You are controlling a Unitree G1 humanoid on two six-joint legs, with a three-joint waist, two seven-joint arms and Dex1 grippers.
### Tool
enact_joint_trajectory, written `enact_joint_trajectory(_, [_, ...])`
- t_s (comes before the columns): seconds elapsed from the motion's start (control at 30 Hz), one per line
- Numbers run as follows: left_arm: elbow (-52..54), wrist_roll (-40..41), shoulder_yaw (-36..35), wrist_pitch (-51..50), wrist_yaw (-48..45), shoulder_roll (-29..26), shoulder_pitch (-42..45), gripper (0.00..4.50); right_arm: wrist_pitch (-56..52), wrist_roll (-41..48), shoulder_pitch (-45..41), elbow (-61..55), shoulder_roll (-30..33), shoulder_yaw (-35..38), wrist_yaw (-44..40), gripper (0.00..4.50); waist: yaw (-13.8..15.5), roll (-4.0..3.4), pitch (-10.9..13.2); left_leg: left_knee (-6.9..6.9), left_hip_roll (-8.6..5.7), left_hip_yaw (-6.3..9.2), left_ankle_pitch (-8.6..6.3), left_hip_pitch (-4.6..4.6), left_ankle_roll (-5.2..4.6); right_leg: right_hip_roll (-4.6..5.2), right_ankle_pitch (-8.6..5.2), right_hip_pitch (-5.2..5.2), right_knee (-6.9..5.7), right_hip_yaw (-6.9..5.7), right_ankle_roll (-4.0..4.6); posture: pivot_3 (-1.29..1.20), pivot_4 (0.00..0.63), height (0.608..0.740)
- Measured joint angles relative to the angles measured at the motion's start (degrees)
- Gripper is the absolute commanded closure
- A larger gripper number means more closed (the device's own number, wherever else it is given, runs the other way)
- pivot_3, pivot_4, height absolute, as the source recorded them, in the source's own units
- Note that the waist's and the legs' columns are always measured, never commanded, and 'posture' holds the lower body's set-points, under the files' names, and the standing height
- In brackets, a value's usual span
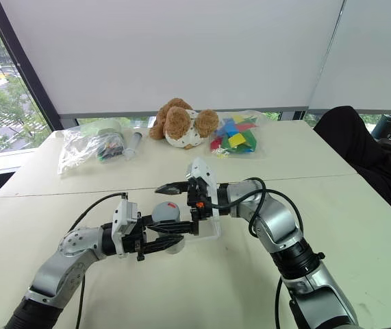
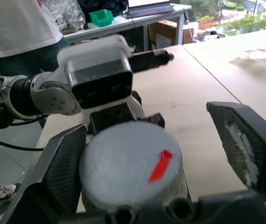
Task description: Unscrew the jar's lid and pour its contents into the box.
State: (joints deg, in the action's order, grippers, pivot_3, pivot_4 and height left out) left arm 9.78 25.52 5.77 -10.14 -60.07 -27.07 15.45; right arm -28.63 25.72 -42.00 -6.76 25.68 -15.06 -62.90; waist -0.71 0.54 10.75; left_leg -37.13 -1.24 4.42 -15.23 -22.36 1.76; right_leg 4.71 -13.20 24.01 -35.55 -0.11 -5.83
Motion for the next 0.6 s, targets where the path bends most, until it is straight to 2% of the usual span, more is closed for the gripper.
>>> enact_joint_trajectory(0.23, [0.0, 0.4, -1.1, -0.5, 0.3, -0.5, 0.1, 2.43, -2.1, 3.6, 1.6, 1.0, 4.0, 3.5, -1.9, 0.03, 0.0, 0.0, 0.0, 0.0, 0.0, 0.0, 0.0, 0.0, 0.0, 0.0, 0.0, 0.0, 0.0, 0.0, 0.0, 0.0, 0.15, 0.74])
enact_joint_trajectory(0.4, [1.8, 0.9, -0.8, -0.3, -1.3, -1.1, 0.0, 2.43, -3.2, 4.5, 3.8, 3.0, 7.6, 9.4, -1.8, 0.03, 0.1, 0.01, 0.0, -0.01, -0.01, -0.04, 0.0, 0.0, 0.0, 0.02, 0.0, -0.03, 0.02, 0.01, 0.0, 0.0, 0.15, 0.74])
enact_joint_trajectory(0.6, [1.9, 0.9, -0.8, -0.3, -1.1, -1.3, 0.0, 2.43, -5.9, 9.6, 7.1, -0.4, 9.2, 11.8, -5.2, 0.03, -0.2, -0.03, 0.0, 0.0, 0.03, -0.04, 0.0, 0.01, -0.01, -0.01, 0.0, 0.0, -0.02, 0.01, 0.0, 0.0, 0.15, 0.74])
